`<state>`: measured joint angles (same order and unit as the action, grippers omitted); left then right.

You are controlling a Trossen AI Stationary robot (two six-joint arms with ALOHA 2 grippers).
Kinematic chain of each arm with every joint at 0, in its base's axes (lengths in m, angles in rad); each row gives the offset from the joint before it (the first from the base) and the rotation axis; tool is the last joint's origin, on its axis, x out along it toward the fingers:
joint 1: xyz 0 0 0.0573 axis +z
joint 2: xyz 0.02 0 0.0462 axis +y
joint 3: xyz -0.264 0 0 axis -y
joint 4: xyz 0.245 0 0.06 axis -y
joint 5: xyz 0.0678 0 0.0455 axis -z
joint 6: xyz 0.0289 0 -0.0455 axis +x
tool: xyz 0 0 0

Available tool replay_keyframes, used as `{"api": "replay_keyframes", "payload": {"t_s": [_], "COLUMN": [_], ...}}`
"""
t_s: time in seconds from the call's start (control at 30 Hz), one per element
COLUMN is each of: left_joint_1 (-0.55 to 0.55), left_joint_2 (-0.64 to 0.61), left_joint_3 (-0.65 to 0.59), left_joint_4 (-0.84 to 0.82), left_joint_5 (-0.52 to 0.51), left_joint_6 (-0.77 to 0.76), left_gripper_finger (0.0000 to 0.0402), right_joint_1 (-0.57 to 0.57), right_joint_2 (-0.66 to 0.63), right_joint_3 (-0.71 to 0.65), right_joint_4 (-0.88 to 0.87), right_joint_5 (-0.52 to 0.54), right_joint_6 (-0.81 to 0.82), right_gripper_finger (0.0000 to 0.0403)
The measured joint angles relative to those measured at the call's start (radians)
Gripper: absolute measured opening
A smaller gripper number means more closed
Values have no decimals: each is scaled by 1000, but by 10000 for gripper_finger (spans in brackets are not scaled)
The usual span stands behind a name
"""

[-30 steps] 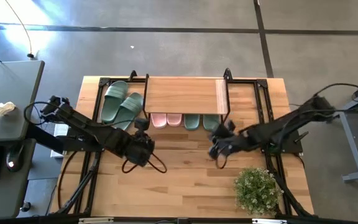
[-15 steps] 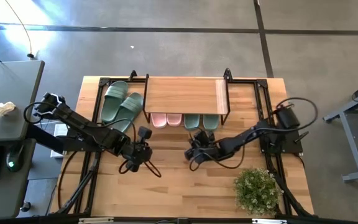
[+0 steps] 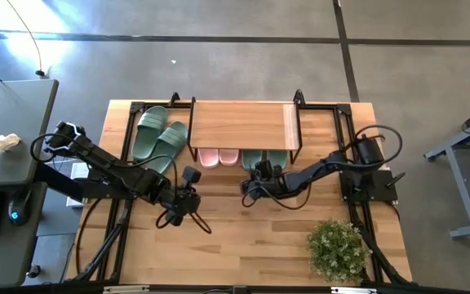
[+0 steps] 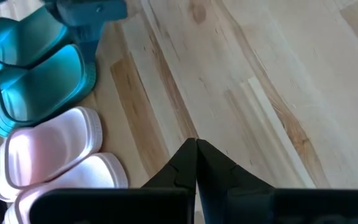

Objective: Pick and place slides into the shelf
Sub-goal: Adjust the green slide under the shelf, then put the green slide on the shelf

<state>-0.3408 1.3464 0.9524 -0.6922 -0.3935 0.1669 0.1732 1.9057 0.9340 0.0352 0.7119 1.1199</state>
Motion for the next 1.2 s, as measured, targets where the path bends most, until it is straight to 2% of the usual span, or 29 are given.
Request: {"api": "replay_keyframes", "payload": {"t_s": [0.37,0.63,0.83,0.97,1.07,1.2], "left_joint_1": [0,0,0,0,0,1], "left_joint_2": [0,0,0,0,0,-1], "left_joint_3": [0,0,0,0,0,22], "left_joint_4": [5,6,7,7,-2,-124], "left_joint_5": [-2,-7,-19,-43,-103,-142], "left_joint_6": [8,8,9,10,12,39], "left_gripper_finger": [0,0,0,0,0,0], "right_joint_1": [-28,25,66,70,70,70], "right_joint_2": [0,-28,-106,-163,-199,-244], "right_joint_3": [0,0,0,0,0,0], "right_joint_4": [-1,-4,-46,-48,-10,27], "right_joint_5": [-34,-47,-48,-135,-224,-279], "right_joint_6": [-20,-69,-108,-214,-306,-371], "right_gripper_finger": [0,0,0,0,0,0]}}
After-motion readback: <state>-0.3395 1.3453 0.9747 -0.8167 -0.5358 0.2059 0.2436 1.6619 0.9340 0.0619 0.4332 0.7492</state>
